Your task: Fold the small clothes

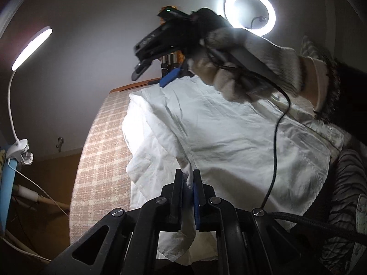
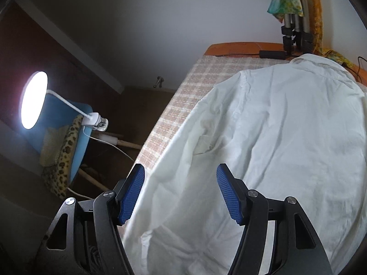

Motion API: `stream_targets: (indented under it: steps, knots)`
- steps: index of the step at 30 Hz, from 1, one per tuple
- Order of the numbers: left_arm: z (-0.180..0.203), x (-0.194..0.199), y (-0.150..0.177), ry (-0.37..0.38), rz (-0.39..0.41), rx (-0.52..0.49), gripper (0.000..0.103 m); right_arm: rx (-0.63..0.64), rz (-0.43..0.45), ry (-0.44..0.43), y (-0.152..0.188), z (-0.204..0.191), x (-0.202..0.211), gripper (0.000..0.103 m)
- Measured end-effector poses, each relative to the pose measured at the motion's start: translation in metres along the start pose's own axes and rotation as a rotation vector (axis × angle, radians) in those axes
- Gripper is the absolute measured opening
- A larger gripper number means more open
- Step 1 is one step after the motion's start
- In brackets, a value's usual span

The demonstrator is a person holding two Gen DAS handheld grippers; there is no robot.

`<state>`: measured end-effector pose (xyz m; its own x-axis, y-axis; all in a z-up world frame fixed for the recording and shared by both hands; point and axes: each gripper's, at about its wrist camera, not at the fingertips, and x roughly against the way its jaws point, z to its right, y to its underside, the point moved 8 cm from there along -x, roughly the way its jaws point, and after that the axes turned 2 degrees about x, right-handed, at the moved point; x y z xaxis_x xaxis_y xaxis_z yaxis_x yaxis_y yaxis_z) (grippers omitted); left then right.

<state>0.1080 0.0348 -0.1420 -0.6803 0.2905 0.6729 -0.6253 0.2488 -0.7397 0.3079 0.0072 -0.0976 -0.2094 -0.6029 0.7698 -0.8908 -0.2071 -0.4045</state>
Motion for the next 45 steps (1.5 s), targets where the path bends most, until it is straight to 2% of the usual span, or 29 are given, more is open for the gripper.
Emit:
stream_targets:
  steps: [2,5,6,7,8,9,12,16,18,20,23,25,27,29,30,32,35,37,40,41,42,45]
  knots:
    - [0.005,-0.004,0.006,0.005,-0.017,-0.022,0.004,-0.012,-0.02,0.003,-0.006,0.004,-0.015,0.065]
    - [0.013,-0.009,0.012,0.008,-0.04,-0.054,0.005,-0.02,-0.057,0.052,-0.009,0.014,-0.037,0.063]
    - [0.016,-0.012,0.014,0.005,-0.049,-0.065,0.006,-0.022,-0.073,0.071,-0.007,0.019,-0.044,0.045]
    - [0.018,-0.013,0.017,0.001,-0.059,-0.074,0.01,-0.015,-0.089,0.087,-0.004,0.023,-0.05,0.033]
    - [0.02,-0.013,0.02,0.003,-0.071,-0.08,0.023,-0.003,-0.111,0.109,0.001,0.027,-0.055,0.016]
    - [0.022,-0.013,0.023,0.013,-0.081,-0.081,0.035,0.012,-0.136,0.15,0.006,0.033,-0.06,0.014]
    - [0.021,-0.002,0.033,0.048,-0.117,-0.052,0.051,0.056,-0.172,0.261,0.017,0.05,-0.061,0.014]
    - [-0.004,0.02,0.044,0.033,-0.1,0.032,0.051,0.068,-0.149,0.296,0.018,0.066,-0.039,0.014]
    - [-0.024,0.019,0.05,0.018,-0.118,0.119,0.051,0.069,-0.126,0.271,0.02,0.064,-0.024,0.014]
    - [-0.038,0.008,0.058,0.041,-0.16,0.225,0.049,0.077,-0.11,0.221,0.025,0.053,-0.011,0.018]
    - [-0.037,-0.015,0.072,0.115,-0.235,0.333,0.048,0.096,-0.106,0.127,0.042,0.03,0.0,0.037]
    - [-0.027,-0.026,0.078,0.159,-0.264,0.355,0.045,0.131,-0.116,0.104,0.054,0.012,-0.001,0.039]
    - [-0.016,-0.033,0.083,0.18,-0.275,0.366,0.037,0.173,-0.129,0.091,0.063,-0.002,-0.005,0.039]
    - [-0.012,-0.036,0.084,0.148,-0.258,0.358,0.031,0.21,-0.14,0.098,0.069,-0.014,-0.013,0.039]
    - [-0.013,-0.036,0.083,0.131,-0.252,0.356,0.018,0.225,-0.144,0.107,0.07,-0.017,-0.018,0.039]
    - [-0.018,-0.036,0.083,0.136,-0.247,0.392,0.003,0.233,-0.151,0.118,0.069,-0.018,-0.028,0.039]
    - [-0.028,-0.027,0.083,0.143,-0.228,0.44,0.0,0.231,-0.165,0.155,0.069,-0.012,-0.044,0.039]
    - [-0.033,-0.016,0.083,0.117,-0.207,0.421,0.0,0.227,-0.171,0.206,0.071,0.0,-0.048,0.039]
    - [-0.035,-0.009,0.085,0.115,-0.209,0.41,0.0,0.199,-0.183,0.236,0.073,0.02,-0.052,0.039]
    - [-0.034,-0.009,0.085,0.101,-0.217,0.391,0.005,0.192,-0.187,0.244,0.074,0.025,-0.053,0.039]
    - [-0.035,-0.01,0.085,0.075,-0.225,0.371,0.02,0.187,-0.193,0.253,0.076,0.03,-0.054,0.04]
    - [-0.046,-0.007,0.077,0.012,-0.187,0.361,0.039,0.2,-0.205,0.268,0.078,0.03,-0.054,0.039]
